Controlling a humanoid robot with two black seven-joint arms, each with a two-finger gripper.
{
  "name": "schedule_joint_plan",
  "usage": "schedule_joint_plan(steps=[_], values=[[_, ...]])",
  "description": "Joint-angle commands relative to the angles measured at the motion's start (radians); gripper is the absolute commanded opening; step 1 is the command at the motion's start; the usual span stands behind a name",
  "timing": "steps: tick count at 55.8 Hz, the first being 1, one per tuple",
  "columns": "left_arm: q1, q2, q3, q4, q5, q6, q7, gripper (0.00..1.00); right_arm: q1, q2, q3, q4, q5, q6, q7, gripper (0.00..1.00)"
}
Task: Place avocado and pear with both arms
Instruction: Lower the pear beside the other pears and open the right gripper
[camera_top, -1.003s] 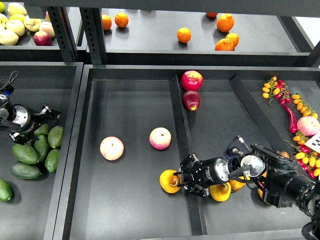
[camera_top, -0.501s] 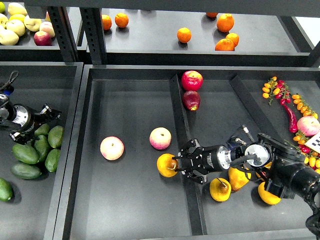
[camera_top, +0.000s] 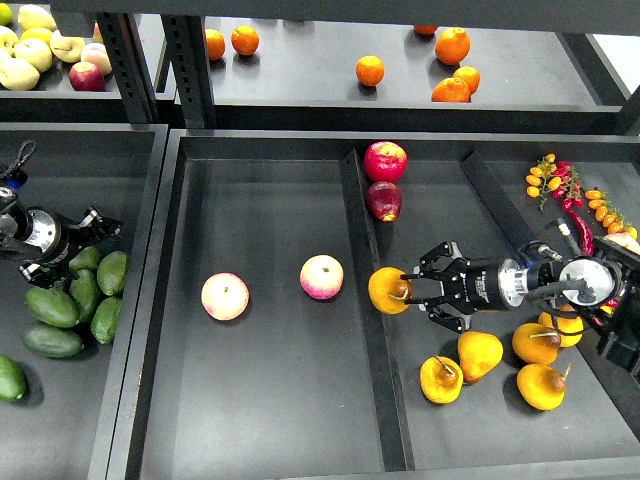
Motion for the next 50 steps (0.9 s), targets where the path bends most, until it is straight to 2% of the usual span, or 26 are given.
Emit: schedule_joint_plan(steps=[1, 13, 50], values=[[0.000, 0.000, 0.000, 0.001, 0.000, 0.000, 0.000, 0.99, -0.004, -0.032, -0.003, 0.004, 0.000, 0.000, 0.000, 0.05], [0.002, -0.001, 0.000, 0.001, 0.000, 0.000, 0.000, 0.99, -0.029, -0.055, -0.012, 0.002, -0.003, 0.000, 0.000, 0.05], [-0.001, 0.000, -0.012, 0.001, 0.000, 0.000, 0.000, 0.99, -0.084, -0.028, -0.018, -0.056, -0.017, 0.000, 0.000, 0.05]])
